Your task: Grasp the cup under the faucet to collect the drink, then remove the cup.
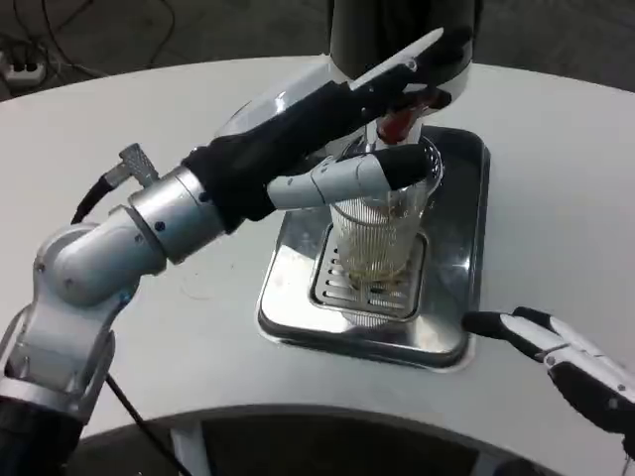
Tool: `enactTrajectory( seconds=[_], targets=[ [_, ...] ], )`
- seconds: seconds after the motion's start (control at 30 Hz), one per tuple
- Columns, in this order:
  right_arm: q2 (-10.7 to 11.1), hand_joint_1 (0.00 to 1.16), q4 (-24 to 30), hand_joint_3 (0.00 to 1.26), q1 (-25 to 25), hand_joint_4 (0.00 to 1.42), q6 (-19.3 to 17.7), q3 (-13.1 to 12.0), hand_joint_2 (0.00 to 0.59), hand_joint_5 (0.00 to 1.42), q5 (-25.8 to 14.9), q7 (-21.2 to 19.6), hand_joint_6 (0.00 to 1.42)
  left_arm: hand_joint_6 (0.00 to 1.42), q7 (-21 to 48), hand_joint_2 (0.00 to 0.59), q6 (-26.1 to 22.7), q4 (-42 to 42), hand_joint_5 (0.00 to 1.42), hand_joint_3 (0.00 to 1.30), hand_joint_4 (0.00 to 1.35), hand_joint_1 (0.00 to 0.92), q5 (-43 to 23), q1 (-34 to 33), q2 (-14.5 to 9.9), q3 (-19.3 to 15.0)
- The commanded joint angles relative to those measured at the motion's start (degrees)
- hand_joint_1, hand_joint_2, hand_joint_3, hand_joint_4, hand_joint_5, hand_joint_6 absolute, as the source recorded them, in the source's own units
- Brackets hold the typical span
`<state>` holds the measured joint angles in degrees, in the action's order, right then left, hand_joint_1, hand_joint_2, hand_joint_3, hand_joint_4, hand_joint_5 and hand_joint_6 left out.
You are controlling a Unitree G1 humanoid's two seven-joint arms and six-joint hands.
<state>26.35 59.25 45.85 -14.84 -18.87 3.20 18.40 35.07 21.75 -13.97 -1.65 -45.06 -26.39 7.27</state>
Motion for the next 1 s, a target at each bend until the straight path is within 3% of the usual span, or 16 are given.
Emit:
enactTrajectory(
  seconds=[0.03,0.07,0.17,0.27,0.57,0.77,1.0],
  targets=[
    [-0.8,0.50,0.8,0.12,-1.7,0.08,2.6,3.1,0.460,0.01,0.6,-0.1,0.00,0.11,3.7,0.064,1.4,-1.3,0.15,0.00,0.00,0.000,3.5,1.5,-2.6,2.6],
    [-1.0,0.50,0.8,0.12,-2.2,0.08,3.3,3.9,0.457,0.01,0.7,-0.3,0.00,0.11,3.5,0.065,2.3,-1.5,0.15,0.00,0.00,0.000,4.6,1.3,-3.1,3.0],
    [-2.9,0.52,0.8,0.11,-6.9,0.08,8.0,9.7,0.434,0.01,2.9,-0.6,0.00,0.11,2.6,0.065,4.3,-1.6,0.15,0.00,0.00,0.000,6.9,1.1,-4.0,3.6],
    [-4.7,0.58,0.8,0.10,-10.3,0.08,11.8,13.2,0.409,0.03,4.9,-0.7,0.01,0.11,2.1,0.062,5.1,-1.3,0.15,0.00,0.00,0.000,7.7,1.3,-4.2,3.5],
    [-8.9,0.75,0.8,0.08,-16.2,0.08,21.0,19.6,0.311,0.05,10.0,-0.8,0.08,0.10,1.2,0.030,5.5,-2.0,0.14,0.00,0.00,0.000,7.2,1.3,-4.7,2.6],
    [-10.7,0.78,-3.1,0.08,-19.6,0.08,22.2,23.6,0.267,0.05,13.3,-2.5,0.10,0.10,0.9,0.025,5.6,-1.9,0.14,0.00,0.00,0.000,7.5,1.4,-4.8,2.5],
    [-13.6,0.79,-10.5,0.07,-24.2,0.08,21.6,25.6,0.229,0.05,13.9,-5.5,0.09,0.09,0.1,0.028,5.4,-1.5,0.14,0.00,0.00,0.000,8.1,1.8,-5.1,2.2]
  ],
)
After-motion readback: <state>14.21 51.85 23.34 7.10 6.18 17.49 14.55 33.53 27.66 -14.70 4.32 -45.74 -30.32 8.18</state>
